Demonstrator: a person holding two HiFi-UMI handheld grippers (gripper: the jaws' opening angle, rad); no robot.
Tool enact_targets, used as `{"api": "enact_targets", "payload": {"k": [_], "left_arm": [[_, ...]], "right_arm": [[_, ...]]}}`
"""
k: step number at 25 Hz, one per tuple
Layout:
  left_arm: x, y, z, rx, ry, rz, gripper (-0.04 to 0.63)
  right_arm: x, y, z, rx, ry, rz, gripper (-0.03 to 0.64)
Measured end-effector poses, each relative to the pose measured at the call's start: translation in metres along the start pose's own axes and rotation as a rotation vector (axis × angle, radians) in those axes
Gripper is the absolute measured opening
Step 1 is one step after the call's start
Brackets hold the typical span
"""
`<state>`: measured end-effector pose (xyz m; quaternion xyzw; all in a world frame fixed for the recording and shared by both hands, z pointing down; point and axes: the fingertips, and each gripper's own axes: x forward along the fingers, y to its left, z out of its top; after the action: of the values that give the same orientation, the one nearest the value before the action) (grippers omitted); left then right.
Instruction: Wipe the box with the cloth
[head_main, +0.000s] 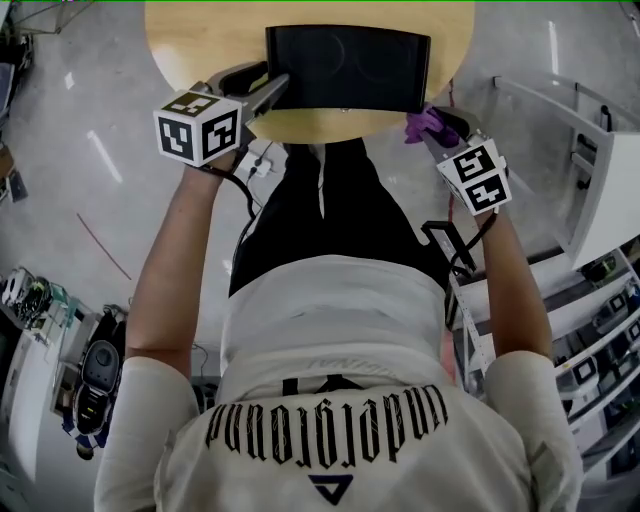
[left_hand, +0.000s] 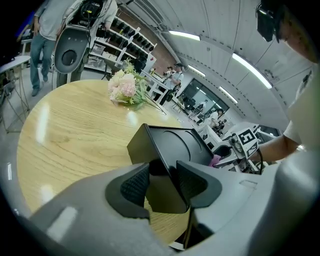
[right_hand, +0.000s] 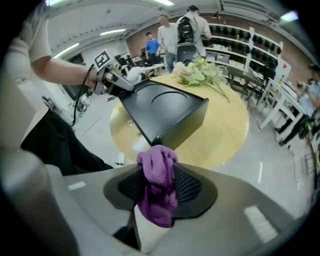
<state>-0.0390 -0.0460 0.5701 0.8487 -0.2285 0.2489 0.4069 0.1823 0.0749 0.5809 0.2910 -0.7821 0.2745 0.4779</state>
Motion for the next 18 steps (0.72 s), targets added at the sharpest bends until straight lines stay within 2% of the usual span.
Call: {"api": "enact_targets", "payload": {"k": [5, 8, 14, 18], "left_arm": [[0.000, -0.003, 0.001, 0.021, 0.027, 0.006, 0.186], [0.000, -0.004, 0.000, 0.016, 0.043, 0.009, 0.185], [0.000, 0.000, 0.000, -0.011, 0.046, 0.020, 0.184], [0.000, 0.001, -0.001, -0.017, 0.047, 0.038, 0.184]], "right_arm": [[0.003, -0.008, 0.001, -0.292, 0.078, 0.106, 0.150], [0.006, -0.025, 0.009, -0.400, 0.092, 0.126, 0.150], [0.014, -0.096, 0.080, -0.463, 0.011, 0.051, 0.150], [0.012, -0.105, 0.091, -0.446, -0.016, 0.054, 0.150]]}}
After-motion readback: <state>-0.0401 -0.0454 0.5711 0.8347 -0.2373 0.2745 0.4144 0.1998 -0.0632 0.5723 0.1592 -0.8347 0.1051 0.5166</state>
